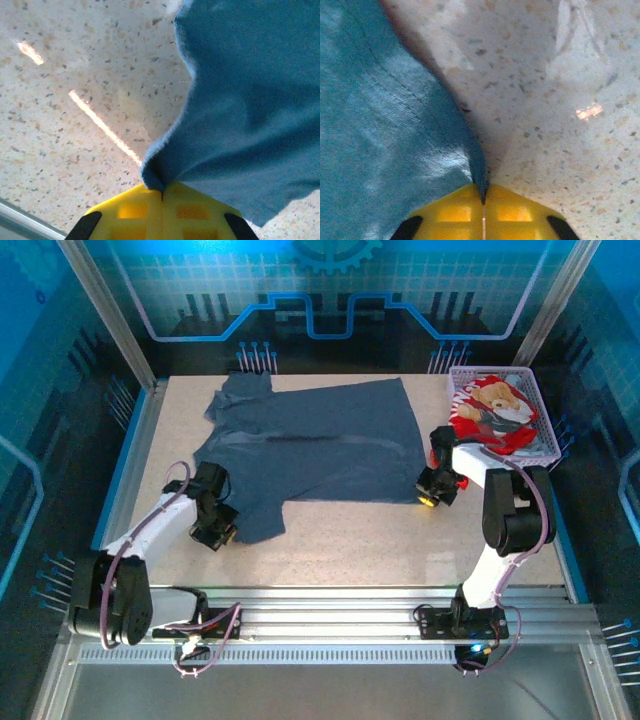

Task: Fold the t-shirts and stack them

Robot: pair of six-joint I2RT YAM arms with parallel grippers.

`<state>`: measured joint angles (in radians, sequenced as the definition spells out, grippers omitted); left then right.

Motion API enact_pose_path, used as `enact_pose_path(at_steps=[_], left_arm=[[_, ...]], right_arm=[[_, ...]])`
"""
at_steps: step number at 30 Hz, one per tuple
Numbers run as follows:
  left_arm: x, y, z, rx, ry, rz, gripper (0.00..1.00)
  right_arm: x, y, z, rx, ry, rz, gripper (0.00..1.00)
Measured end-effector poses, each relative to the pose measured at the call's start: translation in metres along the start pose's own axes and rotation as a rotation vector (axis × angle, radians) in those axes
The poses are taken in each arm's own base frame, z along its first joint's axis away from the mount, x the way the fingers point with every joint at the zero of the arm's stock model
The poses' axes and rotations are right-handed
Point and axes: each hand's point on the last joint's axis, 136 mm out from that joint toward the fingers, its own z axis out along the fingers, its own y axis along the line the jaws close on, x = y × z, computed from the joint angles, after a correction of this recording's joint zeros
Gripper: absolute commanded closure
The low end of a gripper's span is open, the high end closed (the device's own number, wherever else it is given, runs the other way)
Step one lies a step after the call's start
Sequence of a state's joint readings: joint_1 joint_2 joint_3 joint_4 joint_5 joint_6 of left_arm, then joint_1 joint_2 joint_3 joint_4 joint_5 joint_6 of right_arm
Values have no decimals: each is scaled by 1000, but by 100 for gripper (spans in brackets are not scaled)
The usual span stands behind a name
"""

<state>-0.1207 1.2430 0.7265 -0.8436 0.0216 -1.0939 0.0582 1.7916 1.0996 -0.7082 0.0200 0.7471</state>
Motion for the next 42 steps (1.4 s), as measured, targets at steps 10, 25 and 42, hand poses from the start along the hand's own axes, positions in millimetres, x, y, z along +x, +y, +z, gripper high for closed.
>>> enact_pose_path(at_steps=[10, 25, 42], left_arm=[[39, 63, -10, 53, 36, -114, 100], [49, 71, -24, 144, 32, -196, 100], [-25, -97, -100, 335, -148, 30, 100]], right_arm=[[19, 7, -22, 16, -34, -131, 100], [76, -36, -38, 68, 24, -180, 100], [61, -6, -47, -11, 80, -126, 100]])
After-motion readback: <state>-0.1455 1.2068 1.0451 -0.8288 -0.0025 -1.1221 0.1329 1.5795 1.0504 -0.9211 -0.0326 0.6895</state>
